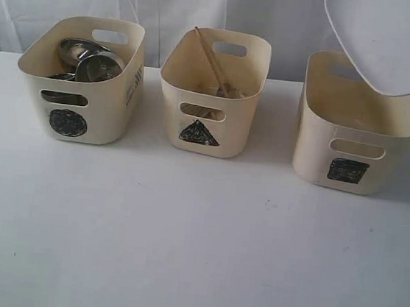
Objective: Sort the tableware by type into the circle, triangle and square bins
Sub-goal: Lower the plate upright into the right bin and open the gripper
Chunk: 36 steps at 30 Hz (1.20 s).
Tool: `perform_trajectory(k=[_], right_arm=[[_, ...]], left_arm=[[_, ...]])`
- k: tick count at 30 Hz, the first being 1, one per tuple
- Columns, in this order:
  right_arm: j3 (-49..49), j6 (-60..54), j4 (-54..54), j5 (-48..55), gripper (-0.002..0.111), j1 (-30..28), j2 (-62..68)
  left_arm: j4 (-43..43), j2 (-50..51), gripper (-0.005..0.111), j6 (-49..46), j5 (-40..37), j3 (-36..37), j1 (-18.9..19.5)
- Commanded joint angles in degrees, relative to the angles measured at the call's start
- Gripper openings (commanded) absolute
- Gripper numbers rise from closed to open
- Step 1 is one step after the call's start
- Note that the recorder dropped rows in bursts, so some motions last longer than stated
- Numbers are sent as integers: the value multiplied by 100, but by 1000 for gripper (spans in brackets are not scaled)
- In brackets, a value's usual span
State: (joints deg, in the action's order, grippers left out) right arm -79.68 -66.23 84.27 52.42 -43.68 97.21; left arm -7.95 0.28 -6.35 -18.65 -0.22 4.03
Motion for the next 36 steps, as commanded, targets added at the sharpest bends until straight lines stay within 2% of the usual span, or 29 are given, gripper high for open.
perform_trajectory(k=[1, 7, 22, 29, 36], right_arm=[[-95, -193, 374, -181, 0, -35, 3], [-95, -549, 362, -523, 0, 178, 34], [-95, -2119, 307, -2290, 0, 1382, 34], [-95, -2214, -469, -2724, 0, 1828, 70], [-95, -2222, -786, -3168, 0, 2199, 342]], left_arm=[[-28, -28, 0, 10, -156, 22, -8], [-28, -28, 0, 10, -156, 22, -8], [-28, -28, 0, -3, -156, 22, -8], [-28, -28, 0, -3, -156, 22, -8], [-28, -28, 0, 7, -156, 22, -8]])
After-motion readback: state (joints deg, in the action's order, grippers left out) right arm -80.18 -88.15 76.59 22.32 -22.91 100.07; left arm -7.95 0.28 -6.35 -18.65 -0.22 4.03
